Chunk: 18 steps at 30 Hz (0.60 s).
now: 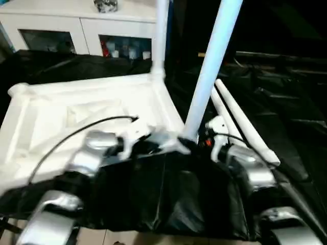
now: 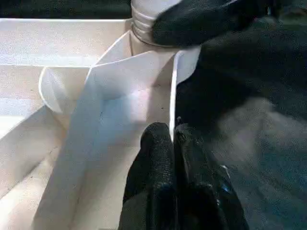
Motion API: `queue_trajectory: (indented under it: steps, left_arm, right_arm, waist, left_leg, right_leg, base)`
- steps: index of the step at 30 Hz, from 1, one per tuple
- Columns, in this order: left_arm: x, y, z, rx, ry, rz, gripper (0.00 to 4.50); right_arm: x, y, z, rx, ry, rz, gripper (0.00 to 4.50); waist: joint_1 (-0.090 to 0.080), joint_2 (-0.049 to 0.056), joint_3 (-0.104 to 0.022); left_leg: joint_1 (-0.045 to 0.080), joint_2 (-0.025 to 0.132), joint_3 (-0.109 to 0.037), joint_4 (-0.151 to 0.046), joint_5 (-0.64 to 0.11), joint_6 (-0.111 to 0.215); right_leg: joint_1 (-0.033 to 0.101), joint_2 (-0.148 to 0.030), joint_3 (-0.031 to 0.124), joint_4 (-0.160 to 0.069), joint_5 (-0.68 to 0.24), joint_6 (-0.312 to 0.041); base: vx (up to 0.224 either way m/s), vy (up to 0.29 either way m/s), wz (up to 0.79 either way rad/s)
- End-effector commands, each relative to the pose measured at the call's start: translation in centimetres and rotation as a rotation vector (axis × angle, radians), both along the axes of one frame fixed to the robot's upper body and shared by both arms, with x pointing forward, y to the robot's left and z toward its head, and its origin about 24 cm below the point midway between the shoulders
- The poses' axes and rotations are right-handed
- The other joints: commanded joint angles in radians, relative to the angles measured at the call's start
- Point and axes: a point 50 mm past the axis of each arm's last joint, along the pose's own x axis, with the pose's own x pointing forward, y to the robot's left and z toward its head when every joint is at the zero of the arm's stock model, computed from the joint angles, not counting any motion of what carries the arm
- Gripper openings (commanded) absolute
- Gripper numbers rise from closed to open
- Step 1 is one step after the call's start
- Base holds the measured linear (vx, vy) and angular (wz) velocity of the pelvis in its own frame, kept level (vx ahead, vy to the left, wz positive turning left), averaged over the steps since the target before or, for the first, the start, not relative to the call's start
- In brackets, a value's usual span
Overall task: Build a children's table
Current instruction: Rotate leg to tighten
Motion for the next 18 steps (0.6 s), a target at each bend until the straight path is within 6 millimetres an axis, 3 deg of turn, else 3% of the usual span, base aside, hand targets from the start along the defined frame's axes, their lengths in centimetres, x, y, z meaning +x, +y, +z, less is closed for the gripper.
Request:
queue_trajectory:
  steps: [1,3,5,6,11,14,18]
  left_arm:
    - [-0.1,-3.8,-0.2,-0.085,-0.013,0.038,0.0]
    - [-0.3,-4.7,-0.6,-0.059,-0.029,0.04,0.0]
    - [-0.4,-4.8,-0.7,-0.05,-0.033,0.034,0.0]
    - [-0.4,-4.7,-0.7,-0.047,-0.035,0.034,0.0]
    - [-0.4,-3.5,-0.5,-0.05,-0.049,0.012,0.0]
    - [-0.8,-1.5,-0.3,-0.053,-0.041,-0.046,0.0]
    - [-1.6,0.9,-0.2,-0.031,-0.033,-0.135,0.0]
  right_arm:
    - [-1.1,3.6,-2.1,-0.024,0.104,-0.002,2.77]
    - [-0.9,4.9,-1.7,-0.028,0.075,-0.017,2.77]
    - [-0.7,5.0,-1.3,-0.044,0.032,-0.013,3.33]
    - [-0.7,5.0,-1.2,-0.047,0.019,-0.015,3.33]
    - [-0.2,3.3,-0.6,-0.015,-0.009,-0.027,3.84]
    - [-0.2,1.6,-0.3,-0.034,-0.038,0.069,4.05]
    - [-0.4,-0.4,0.4,-0.074,-0.073,0.207,4.43]
  waist:
    - [-0.001,-0.005,-0.043]
    - [-0.001,-0.005,-0.043]
    - [-0.002,-0.002,-0.044]
    - [-0.002,-0.002,-0.044]
    - [-0.001,-0.005,-0.047]
    - [-0.001,-0.005,-0.051]
    - [0.003,-0.004,-0.055]
  left_leg:
    - [0.013,0.035,-0.023,-0.065,-0.293,0.004]
    - [0.011,0.033,-0.023,-0.065,-0.299,0.017]
    - [0.007,0.033,-0.025,-0.067,-0.308,0.023]
    - [0.007,0.033,-0.025,-0.067,-0.309,0.025]
    - [0.002,0.035,-0.025,-0.067,-0.297,0.039]
    - [-0.006,0.037,-0.024,-0.065,-0.264,0.055]
    - [-0.006,0.036,-0.019,-0.058,-0.218,0.078]
  right_leg:
    - [0.026,-0.07,0.046,-0.098,-0.466,-0.146]
    - [0.025,-0.068,0.046,-0.102,-0.467,-0.139]
    - [0.026,-0.068,0.044,-0.102,-0.462,-0.131]
    - [0.026,-0.068,0.045,-0.102,-0.456,-0.131]
    - [0.03,-0.068,0.045,-0.096,-0.41,-0.143]
    - [0.038,-0.07,0.046,-0.087,-0.341,-0.168]
    - [0.042,-0.069,0.046,-0.077,-0.261,-0.2]
  base:
    - [0.0,0.0,0.0]
    - [0.0,0.0,0.0]
    - [0.0,0.0,0.0]
    - [0.0,0.0,0.0]
    - [0.0,0.0,0.0]
    - [0.0,0.0,0.0]
    - [0.0,0.0,0.0]
